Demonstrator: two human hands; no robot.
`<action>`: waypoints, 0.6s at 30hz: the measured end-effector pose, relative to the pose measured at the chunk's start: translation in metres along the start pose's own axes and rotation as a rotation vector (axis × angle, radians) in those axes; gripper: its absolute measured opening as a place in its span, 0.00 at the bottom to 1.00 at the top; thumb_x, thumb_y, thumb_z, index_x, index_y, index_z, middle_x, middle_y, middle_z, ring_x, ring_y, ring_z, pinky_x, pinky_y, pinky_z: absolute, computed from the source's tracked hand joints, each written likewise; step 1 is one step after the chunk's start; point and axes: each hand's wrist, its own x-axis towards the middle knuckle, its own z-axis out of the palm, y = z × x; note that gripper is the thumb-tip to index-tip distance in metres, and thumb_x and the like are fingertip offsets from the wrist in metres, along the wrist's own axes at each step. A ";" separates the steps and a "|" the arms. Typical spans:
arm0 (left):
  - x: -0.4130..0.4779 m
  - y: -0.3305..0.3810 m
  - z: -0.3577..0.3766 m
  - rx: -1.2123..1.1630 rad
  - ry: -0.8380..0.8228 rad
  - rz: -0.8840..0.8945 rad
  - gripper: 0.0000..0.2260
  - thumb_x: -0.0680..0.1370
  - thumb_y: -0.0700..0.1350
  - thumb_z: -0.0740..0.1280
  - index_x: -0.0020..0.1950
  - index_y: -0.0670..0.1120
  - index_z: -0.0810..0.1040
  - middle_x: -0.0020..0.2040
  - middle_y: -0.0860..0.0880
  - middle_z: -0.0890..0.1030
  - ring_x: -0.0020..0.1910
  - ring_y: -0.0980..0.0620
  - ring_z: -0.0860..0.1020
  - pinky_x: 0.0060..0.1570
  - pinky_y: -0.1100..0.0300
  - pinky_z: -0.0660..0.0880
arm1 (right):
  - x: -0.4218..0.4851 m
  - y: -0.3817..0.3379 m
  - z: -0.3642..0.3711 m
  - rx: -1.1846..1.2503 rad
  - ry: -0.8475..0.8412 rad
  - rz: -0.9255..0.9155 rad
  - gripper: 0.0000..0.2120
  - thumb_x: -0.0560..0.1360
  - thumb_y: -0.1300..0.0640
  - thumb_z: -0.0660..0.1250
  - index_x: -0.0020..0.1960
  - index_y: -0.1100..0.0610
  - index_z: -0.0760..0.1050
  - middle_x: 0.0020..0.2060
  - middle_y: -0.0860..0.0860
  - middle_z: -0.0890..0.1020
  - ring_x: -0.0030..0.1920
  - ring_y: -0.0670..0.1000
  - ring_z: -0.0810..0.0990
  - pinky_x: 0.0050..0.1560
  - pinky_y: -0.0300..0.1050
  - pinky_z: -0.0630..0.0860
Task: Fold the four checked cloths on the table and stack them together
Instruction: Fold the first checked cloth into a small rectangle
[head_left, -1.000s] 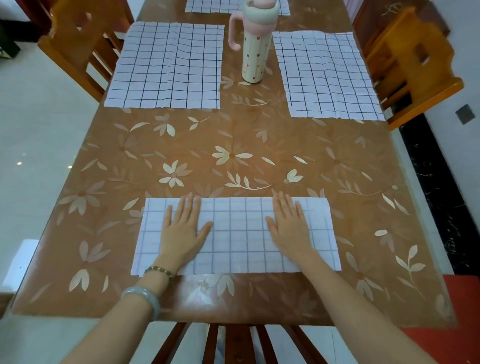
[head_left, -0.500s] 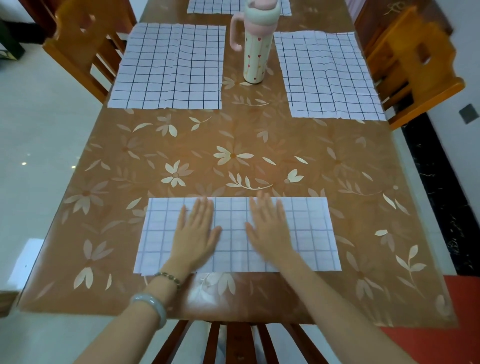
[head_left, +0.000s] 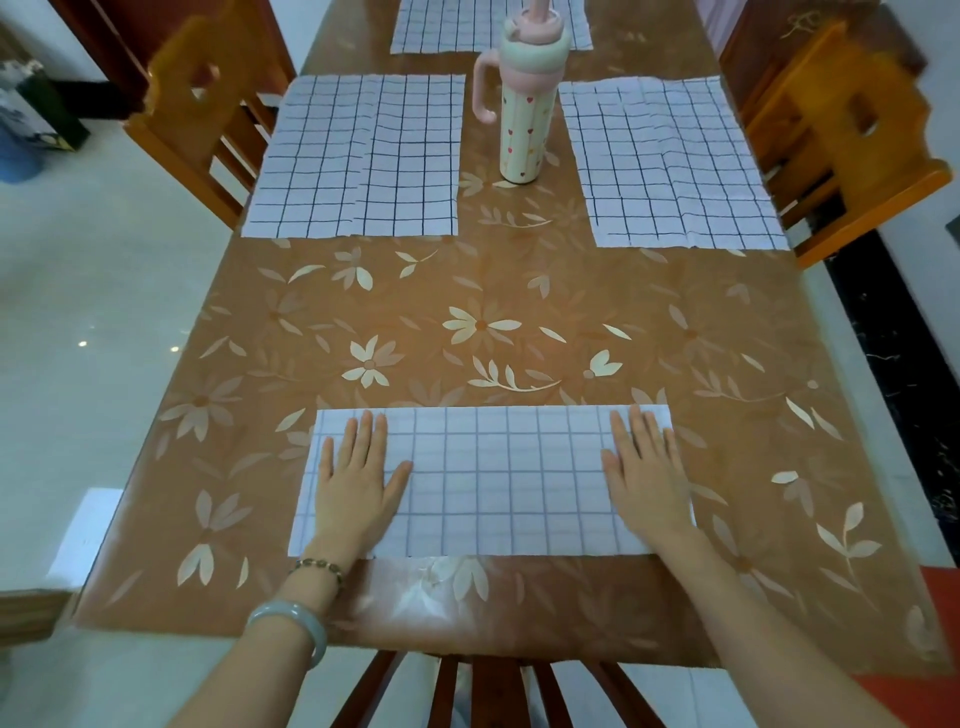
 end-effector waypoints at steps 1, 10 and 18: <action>-0.001 -0.007 -0.003 -0.006 -0.003 -0.025 0.36 0.77 0.66 0.36 0.79 0.45 0.46 0.79 0.50 0.47 0.78 0.52 0.45 0.75 0.51 0.39 | -0.001 0.009 -0.003 -0.005 -0.010 0.019 0.38 0.75 0.38 0.26 0.77 0.55 0.52 0.76 0.55 0.56 0.76 0.55 0.51 0.75 0.54 0.46; 0.009 -0.014 -0.047 -0.342 0.028 -0.506 0.34 0.70 0.57 0.73 0.70 0.43 0.66 0.72 0.42 0.65 0.70 0.39 0.63 0.66 0.44 0.63 | 0.005 -0.026 -0.023 0.063 0.210 0.007 0.23 0.76 0.52 0.52 0.65 0.60 0.72 0.70 0.65 0.66 0.71 0.62 0.60 0.71 0.59 0.53; 0.012 -0.013 -0.054 -0.395 0.000 -0.645 0.34 0.67 0.59 0.74 0.66 0.44 0.68 0.67 0.41 0.67 0.66 0.38 0.64 0.63 0.43 0.66 | 0.000 -0.115 -0.015 0.217 0.154 -0.331 0.19 0.69 0.58 0.72 0.60 0.56 0.77 0.50 0.58 0.78 0.47 0.58 0.78 0.43 0.51 0.77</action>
